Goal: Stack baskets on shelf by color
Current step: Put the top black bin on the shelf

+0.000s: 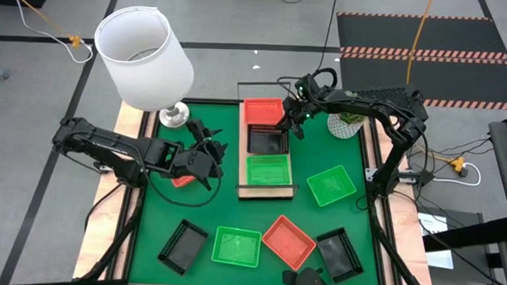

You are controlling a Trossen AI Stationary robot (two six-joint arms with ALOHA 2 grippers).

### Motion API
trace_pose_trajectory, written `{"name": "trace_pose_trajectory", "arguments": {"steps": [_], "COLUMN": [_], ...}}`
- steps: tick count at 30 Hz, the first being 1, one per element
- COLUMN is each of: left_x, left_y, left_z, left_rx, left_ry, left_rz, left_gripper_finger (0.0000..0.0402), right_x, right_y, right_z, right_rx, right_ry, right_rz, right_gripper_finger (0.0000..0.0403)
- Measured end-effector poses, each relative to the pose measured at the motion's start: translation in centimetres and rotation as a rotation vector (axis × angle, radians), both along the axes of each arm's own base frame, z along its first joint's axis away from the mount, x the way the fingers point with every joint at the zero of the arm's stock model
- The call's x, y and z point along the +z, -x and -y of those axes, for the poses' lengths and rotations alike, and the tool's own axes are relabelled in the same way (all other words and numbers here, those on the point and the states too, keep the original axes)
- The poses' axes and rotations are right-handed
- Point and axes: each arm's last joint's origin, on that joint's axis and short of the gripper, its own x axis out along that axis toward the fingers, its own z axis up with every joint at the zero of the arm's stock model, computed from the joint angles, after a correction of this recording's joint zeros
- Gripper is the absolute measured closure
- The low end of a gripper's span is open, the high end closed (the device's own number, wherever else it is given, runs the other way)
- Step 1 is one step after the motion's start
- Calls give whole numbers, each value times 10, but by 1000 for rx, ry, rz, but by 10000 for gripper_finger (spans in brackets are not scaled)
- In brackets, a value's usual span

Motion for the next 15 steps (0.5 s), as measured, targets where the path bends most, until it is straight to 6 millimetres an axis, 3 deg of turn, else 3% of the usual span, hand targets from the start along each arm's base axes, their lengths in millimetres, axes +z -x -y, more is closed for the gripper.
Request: {"name": "trace_pose_trajectory", "arguments": {"steps": [15], "left_x": [0], "left_y": [0], "left_z": [0], "left_rx": [-1], "left_ry": [0], "left_rz": [-1], "left_gripper_finger": [170], "right_x": [-1], "right_y": [-7], "right_z": [-6], "right_rx": [-23], "right_ry": [87], "right_rz": [-47], "right_gripper_finger": [377]}}
